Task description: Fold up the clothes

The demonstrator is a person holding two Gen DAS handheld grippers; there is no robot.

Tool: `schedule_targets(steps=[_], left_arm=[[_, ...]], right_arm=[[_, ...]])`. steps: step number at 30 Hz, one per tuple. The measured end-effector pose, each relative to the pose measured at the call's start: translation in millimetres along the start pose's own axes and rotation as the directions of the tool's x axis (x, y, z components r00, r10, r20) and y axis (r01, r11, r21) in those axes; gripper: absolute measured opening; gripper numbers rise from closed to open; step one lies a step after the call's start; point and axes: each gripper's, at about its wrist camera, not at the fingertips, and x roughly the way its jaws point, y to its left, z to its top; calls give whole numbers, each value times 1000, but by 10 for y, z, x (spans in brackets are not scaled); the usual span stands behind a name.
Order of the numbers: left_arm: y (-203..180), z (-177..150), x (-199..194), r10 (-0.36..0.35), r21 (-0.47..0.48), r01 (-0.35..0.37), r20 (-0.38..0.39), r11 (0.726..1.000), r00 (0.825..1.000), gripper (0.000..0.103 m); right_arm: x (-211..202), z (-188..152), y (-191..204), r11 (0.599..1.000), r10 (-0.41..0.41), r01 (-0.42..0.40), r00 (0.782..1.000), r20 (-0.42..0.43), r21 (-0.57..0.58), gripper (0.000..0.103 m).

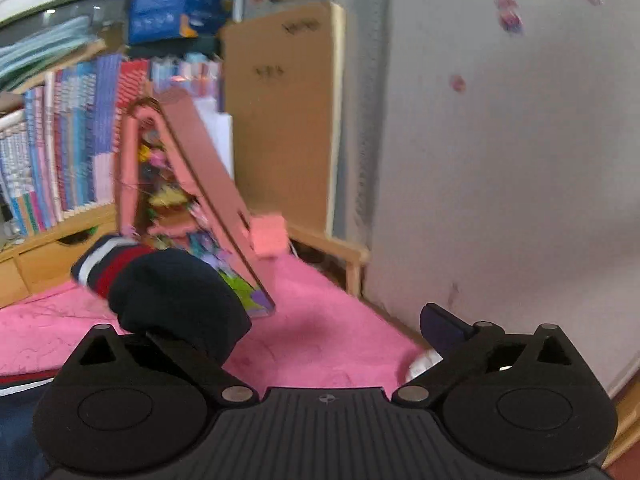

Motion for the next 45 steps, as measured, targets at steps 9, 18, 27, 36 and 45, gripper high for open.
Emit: schedule_targets(steps=[9, 18, 27, 36, 45], left_arm=[[31, -2, 10, -18, 0, 18, -8, 1000, 1000, 54], [39, -1, 17, -21, 0, 21, -9, 1000, 1000, 55], [46, 4, 24, -15, 1, 15, -12, 1000, 1000, 58], [-58, 36, -126, -62, 112, 61, 10, 992, 998, 57], [-516, 375, -275, -327, 321, 307, 9, 896, 945, 33]], right_arm=[[258, -234, -734, 842, 296, -241, 954, -40, 483, 102], [227, -187, -1005, 789, 309, -294, 949, 66, 540, 102], [221, -245, -1243, 726, 231, -260, 964, 130, 636, 103], [-201, -263, -759, 760, 480, -491, 866, 142, 425, 102], [-1057, -700, 2104, 527, 767, -813, 580, -274, -248, 83]])
